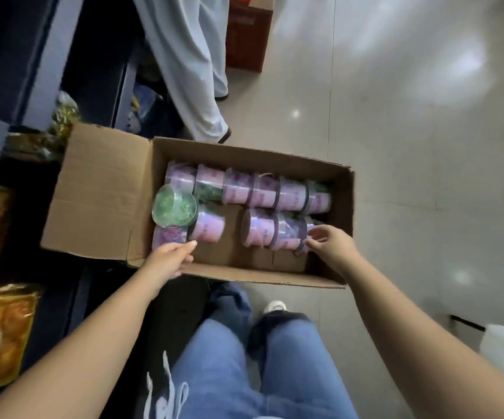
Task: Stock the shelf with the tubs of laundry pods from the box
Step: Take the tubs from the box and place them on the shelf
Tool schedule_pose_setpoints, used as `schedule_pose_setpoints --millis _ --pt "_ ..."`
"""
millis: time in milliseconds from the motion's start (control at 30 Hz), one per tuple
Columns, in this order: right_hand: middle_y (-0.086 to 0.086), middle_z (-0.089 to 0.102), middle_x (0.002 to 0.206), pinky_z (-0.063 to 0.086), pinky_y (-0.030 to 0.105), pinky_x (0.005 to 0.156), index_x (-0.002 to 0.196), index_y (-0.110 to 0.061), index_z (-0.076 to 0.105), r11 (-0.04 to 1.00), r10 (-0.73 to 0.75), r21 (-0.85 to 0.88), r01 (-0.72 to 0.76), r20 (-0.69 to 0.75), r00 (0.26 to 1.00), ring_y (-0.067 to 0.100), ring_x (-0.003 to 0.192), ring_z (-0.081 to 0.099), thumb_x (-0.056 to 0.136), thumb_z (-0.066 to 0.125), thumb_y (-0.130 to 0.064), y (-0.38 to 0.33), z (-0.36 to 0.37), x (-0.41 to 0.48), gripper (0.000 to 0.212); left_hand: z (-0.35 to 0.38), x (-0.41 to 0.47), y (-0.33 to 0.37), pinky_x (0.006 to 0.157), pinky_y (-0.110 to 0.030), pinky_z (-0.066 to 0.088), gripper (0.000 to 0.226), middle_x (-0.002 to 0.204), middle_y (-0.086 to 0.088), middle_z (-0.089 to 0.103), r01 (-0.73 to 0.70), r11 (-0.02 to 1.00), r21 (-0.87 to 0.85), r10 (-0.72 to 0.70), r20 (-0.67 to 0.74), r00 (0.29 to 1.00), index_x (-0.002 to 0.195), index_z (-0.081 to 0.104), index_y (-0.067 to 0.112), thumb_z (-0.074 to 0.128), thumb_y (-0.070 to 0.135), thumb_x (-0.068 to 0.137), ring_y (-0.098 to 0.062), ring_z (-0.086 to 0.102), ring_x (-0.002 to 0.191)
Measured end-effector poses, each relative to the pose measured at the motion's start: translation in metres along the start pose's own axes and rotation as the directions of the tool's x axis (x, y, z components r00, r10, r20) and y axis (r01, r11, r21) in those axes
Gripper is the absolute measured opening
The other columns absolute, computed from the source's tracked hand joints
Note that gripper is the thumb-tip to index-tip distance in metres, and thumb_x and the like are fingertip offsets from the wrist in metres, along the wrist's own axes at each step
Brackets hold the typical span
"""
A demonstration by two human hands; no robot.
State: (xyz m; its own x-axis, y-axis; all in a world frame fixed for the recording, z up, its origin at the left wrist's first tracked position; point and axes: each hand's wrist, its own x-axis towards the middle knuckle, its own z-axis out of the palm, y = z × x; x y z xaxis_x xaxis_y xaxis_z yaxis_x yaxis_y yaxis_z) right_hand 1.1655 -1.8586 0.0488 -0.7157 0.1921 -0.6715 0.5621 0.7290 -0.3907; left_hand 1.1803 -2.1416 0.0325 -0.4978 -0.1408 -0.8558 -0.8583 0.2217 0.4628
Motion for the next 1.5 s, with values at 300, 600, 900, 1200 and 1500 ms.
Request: schedule_pose_setpoints --millis 300,600,900,1200,1500 --pt "0.006 0.058 0.128 0.039 0.026 0.091 0.123 -0.011 0.056 0.953 -0.046 -0.276 0.126 0.277 0.96 0.023 0.117 0.053 0.085 0.064 -0.027 0.003 0.068 0.133 0.043 0.062 0.124 -0.023 0.098 -0.035 0.04 0.059 0.128 -0.012 0.049 0.35 0.914 -0.206 -0.36 -0.009 0.933 0.133 0.041 0.007 0.057 0.041 0.087 -0.024 0.047 0.117" --pt "0.011 0.037 0.145 0.031 0.032 0.106 0.144 -0.011 0.023 0.794 -0.184 -0.425 0.435 0.515 0.837 0.028 0.131 0.038 0.074 0.074 -0.034 0.002 0.117 0.22 0.09 0.112 0.202 -0.038 0.106 -0.041 0.032 0.087 0.148 -0.014 0.03 0.56 0.732 -0.389 -0.527 0.198 0.826 0.142 0.025 0.012 0.062 0.055 0.076 -0.025 0.031 0.135" --pt "0.006 0.034 0.147 0.026 0.032 0.109 0.145 -0.015 0.02 0.701 -0.121 -0.471 0.536 0.663 0.739 0.026 0.133 0.034 0.067 0.076 -0.049 0.01 0.135 0.252 0.101 0.162 0.203 -0.051 0.109 -0.039 0.027 0.083 0.149 -0.009 0.033 0.558 0.696 -0.452 -0.423 0.369 0.827 0.143 0.027 0.012 0.052 0.059 0.08 -0.022 0.029 0.138" --pt "0.008 0.045 0.139 0.035 0.03 0.101 0.142 -0.011 0.027 0.758 -0.176 -0.416 0.503 0.611 0.772 0.027 0.125 0.044 0.06 0.081 -0.048 0.006 0.131 0.248 0.104 0.141 0.175 -0.045 0.112 -0.038 0.021 0.078 0.15 -0.005 0.031 0.475 0.713 -0.515 -0.338 0.341 0.877 0.145 0.022 0.01 0.032 0.061 0.087 -0.022 0.026 0.14" --pt "-0.002 0.055 0.123 0.05 0.018 0.088 0.133 -0.013 0.04 0.978 -0.207 0.067 0.196 0.32 0.924 0.009 0.11 0.054 0.045 0.082 -0.058 0.025 0.027 0.215 0.107 0.178 0.16 -0.051 0.105 -0.035 0.032 0.07 0.14 -0.015 0.043 0.485 0.772 -0.411 -0.388 0.301 0.871 0.137 0.035 0.005 0.049 0.05 0.085 -0.024 0.039 0.13"
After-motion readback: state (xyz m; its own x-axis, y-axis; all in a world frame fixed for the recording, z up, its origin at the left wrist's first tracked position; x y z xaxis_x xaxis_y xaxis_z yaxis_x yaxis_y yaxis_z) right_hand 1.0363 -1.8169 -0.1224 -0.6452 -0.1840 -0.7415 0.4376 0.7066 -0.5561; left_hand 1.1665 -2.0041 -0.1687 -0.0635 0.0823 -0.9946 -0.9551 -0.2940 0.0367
